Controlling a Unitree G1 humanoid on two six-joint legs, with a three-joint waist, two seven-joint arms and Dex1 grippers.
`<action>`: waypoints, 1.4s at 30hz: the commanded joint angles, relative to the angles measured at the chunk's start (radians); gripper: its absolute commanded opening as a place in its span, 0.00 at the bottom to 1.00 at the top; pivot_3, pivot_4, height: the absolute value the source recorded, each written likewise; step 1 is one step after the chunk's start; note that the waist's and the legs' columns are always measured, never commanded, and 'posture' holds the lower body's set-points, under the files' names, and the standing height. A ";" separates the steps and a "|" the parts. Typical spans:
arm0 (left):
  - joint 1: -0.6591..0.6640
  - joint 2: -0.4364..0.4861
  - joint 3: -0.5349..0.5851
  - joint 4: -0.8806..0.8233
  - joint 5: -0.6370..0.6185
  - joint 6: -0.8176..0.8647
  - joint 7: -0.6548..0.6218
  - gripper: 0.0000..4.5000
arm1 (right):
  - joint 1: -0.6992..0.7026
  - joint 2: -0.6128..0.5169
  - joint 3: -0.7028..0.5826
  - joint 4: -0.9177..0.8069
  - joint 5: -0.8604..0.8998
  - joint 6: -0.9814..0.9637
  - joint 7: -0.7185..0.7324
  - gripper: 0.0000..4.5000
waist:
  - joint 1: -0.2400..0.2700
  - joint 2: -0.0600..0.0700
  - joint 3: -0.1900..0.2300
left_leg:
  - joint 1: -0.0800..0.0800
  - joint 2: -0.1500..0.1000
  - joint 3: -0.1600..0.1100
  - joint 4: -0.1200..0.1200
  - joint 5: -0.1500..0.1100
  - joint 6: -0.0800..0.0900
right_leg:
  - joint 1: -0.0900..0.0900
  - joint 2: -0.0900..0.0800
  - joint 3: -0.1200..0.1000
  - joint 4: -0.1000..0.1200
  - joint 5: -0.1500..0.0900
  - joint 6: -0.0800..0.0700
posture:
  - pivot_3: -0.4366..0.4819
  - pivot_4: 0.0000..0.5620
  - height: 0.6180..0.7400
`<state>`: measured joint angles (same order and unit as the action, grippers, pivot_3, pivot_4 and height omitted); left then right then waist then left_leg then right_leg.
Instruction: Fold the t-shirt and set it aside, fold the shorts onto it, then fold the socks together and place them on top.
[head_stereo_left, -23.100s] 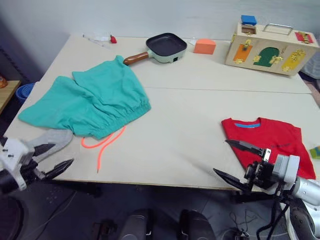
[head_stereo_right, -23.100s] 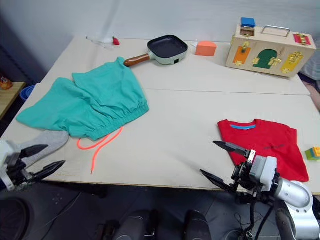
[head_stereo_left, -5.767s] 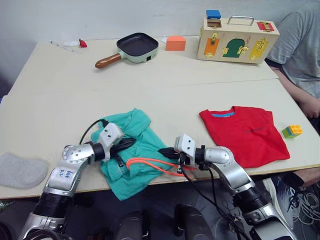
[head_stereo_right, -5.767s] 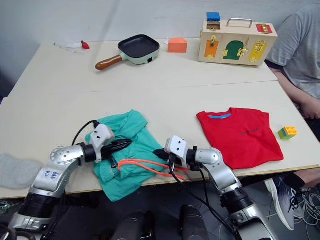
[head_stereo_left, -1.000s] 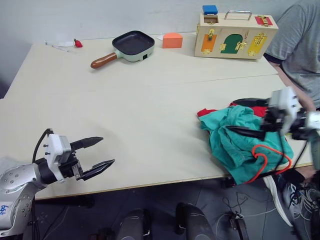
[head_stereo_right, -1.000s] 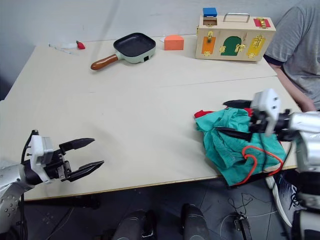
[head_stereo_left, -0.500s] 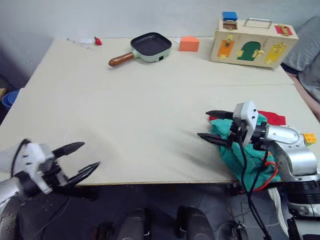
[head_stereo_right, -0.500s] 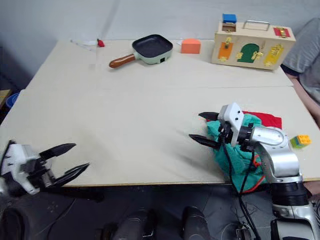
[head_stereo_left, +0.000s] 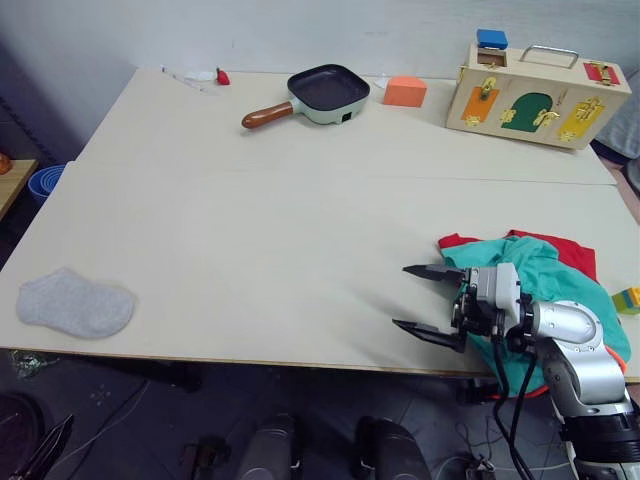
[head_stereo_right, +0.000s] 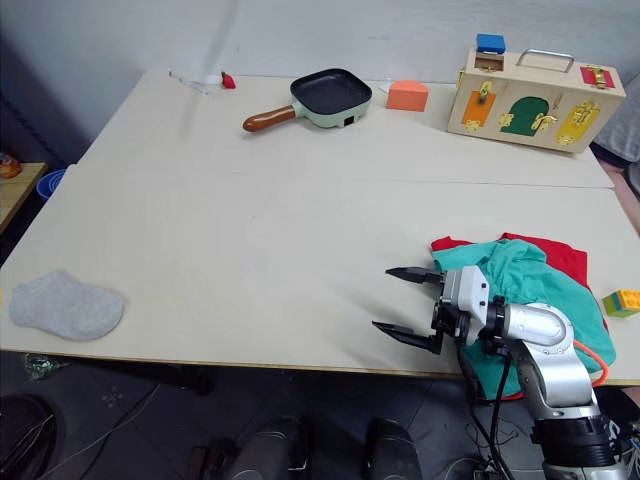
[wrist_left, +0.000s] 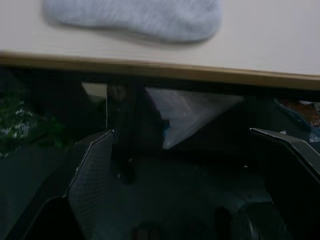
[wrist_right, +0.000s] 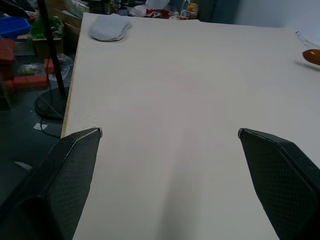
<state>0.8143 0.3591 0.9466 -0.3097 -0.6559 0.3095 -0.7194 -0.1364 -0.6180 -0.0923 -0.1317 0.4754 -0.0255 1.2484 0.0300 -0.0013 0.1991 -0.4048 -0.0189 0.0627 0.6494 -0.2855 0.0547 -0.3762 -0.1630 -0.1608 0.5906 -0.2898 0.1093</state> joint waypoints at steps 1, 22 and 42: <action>0.002 0.037 0.018 -0.096 -0.048 0.055 0.054 1.00 | 0.016 -0.002 -0.009 -0.050 0.059 -0.011 0.031 0.99 | -0.001 -0.001 0.000 | 0.000 0.000 0.000 0.000 0.000 0.000 | 0.000 0.000 0.000 0.000 0.000 0.000 | 0.48 0.27 1.00; -0.476 0.523 -0.394 0.049 0.221 0.485 0.319 1.00 | -0.051 0.107 0.125 -0.247 0.111 0.091 -0.117 0.99 | -0.006 0.000 0.000 | 0.003 0.005 0.004 -0.001 0.000 -0.015 | -0.004 0.013 0.005 0.011 0.000 -0.002 | 0.48 0.27 1.00; -0.719 0.514 -0.594 0.156 0.195 0.383 0.007 0.00 | -0.018 0.054 0.096 -0.255 0.095 0.099 -0.160 1.00 | 0.004 0.018 -0.004 | 0.014 0.014 0.007 -0.003 0.001 -0.019 | -0.001 0.013 0.005 0.017 -0.002 -0.016 | 0.48 0.27 1.00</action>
<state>0.0996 0.8929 0.4141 -0.0857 -0.4236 0.6804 -0.6583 -0.1595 -0.5509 0.0311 -0.3520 0.5688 0.0829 1.0873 0.0339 0.0165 0.1950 -0.3908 -0.0051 0.0693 0.6462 -0.2842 0.0355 -0.3771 -0.1508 -0.1557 0.6066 -0.2920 0.0939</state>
